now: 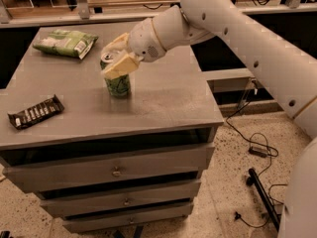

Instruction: Move green can near green jalapeno chip bag

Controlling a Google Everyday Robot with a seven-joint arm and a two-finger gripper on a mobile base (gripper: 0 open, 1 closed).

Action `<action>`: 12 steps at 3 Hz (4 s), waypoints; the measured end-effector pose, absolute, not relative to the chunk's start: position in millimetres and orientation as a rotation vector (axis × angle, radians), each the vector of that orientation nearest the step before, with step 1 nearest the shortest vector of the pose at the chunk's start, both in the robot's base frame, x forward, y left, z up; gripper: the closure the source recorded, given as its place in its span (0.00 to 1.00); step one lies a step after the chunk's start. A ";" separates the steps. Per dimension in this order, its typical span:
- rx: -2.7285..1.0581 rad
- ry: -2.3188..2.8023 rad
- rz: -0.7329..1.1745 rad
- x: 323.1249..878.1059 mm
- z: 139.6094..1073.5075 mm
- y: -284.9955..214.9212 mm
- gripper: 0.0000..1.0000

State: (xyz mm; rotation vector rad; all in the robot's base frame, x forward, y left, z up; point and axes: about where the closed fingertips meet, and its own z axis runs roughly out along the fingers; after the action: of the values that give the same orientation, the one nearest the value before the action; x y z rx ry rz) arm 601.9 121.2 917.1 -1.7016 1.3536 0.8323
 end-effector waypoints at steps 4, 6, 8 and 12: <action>-1.543 1.391 0.627 742.9 1012.3 155.8 1.00; -1.488 1.392 0.633 754.2 1016.1 162.9 1.00; -1.332 1.567 0.776 786.8 960.3 192.5 0.98; -1.228 1.608 0.747 808.3 929.3 195.8 0.00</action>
Offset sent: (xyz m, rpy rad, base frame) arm 0.0889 -0.0136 0.1712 0.0400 -0.2870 -0.0826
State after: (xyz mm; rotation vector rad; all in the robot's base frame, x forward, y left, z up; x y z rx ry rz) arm 808.3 195.8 929.3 -1.2277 1.6079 0.7467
